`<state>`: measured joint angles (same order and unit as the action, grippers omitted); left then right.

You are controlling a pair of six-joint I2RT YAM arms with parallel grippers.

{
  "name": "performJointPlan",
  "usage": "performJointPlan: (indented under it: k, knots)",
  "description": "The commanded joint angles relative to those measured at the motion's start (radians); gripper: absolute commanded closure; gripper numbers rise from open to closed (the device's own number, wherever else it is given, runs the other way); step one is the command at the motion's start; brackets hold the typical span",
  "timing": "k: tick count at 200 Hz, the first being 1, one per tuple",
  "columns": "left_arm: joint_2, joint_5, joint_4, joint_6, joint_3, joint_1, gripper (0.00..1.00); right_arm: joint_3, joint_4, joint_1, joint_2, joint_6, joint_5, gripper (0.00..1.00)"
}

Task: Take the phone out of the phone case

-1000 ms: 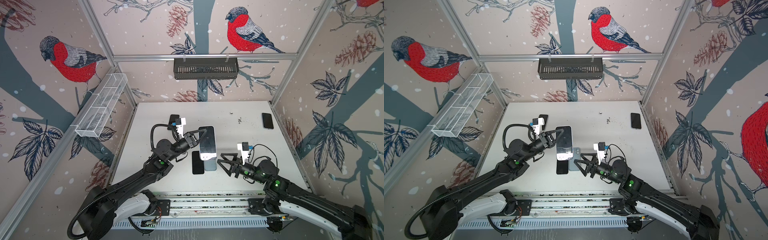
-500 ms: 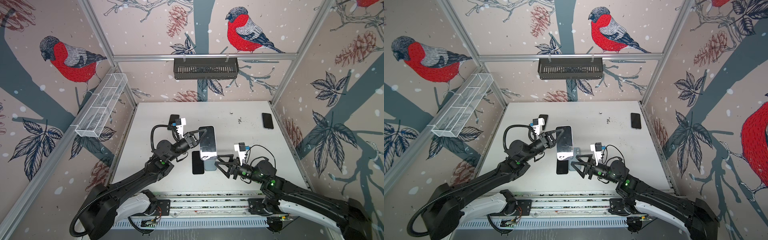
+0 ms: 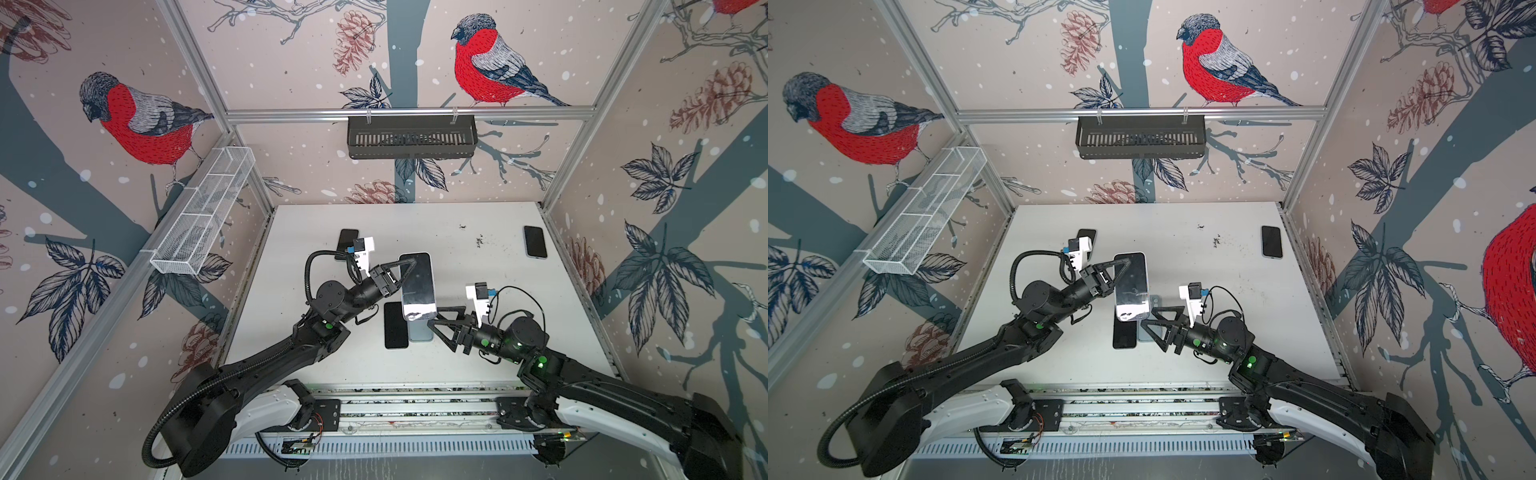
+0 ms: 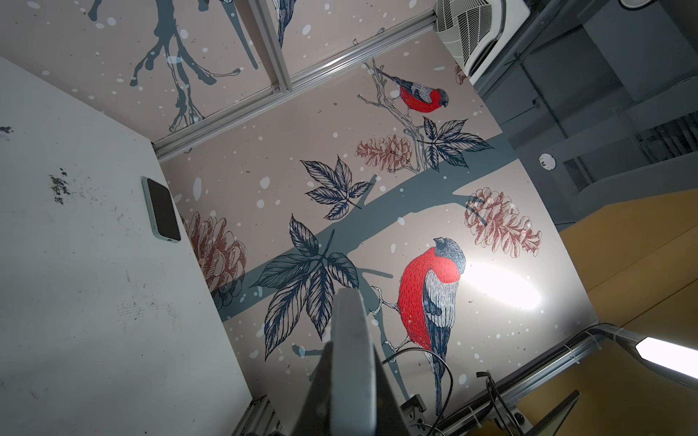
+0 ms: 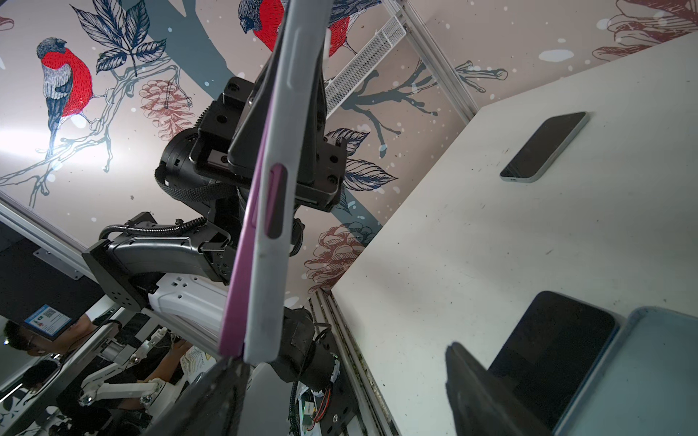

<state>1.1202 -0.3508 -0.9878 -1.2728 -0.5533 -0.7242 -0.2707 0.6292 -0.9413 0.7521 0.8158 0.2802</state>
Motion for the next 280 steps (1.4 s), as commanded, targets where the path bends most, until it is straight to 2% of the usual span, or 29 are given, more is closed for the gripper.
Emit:
performJointPlan:
  k: [1,53,78,124,160,187,216,239,247,260,280]
  knots:
    - [-0.001,-0.021,-0.116,-0.008,0.001,-0.009,1.0,0.003,0.055,0.018,0.004,0.035,-0.011,0.2]
    - [0.012,-0.02,-0.139,-0.011,0.018,-0.019,1.0,0.005,0.075,0.054,0.015,0.061,0.017,0.25]
    - [0.015,-0.009,-0.141,-0.008,0.025,-0.02,1.0,0.012,0.1,0.059,0.024,0.078,0.035,0.31]
    - [0.046,0.009,-0.172,-0.011,0.043,-0.021,1.0,0.043,0.176,0.056,0.051,0.143,0.071,0.5]
    - [0.098,0.015,-0.228,-0.008,0.059,-0.026,1.0,0.066,0.207,0.05,0.052,0.189,0.083,0.69]
    - [0.133,0.022,-0.26,-0.007,0.071,-0.026,1.0,0.074,0.203,0.046,0.035,0.217,0.085,0.88]
    - [0.176,0.034,-0.29,0.006,0.084,-0.027,1.0,0.072,0.149,0.045,0.01,0.207,0.076,0.96]
    - [0.233,0.032,-0.355,-0.001,0.095,-0.031,1.0,0.086,0.141,0.048,-0.002,0.217,0.076,0.98]
    - [0.253,0.032,-0.374,-0.006,0.099,-0.035,0.89,0.088,0.127,0.049,-0.007,0.22,0.071,0.98]
    - [0.284,0.031,-0.397,-0.009,0.098,-0.037,0.8,0.087,0.09,0.054,-0.015,0.231,0.056,0.99]
    - [0.325,0.036,-0.423,-0.013,0.105,-0.038,0.58,0.083,0.021,0.067,-0.028,0.249,0.038,1.0]
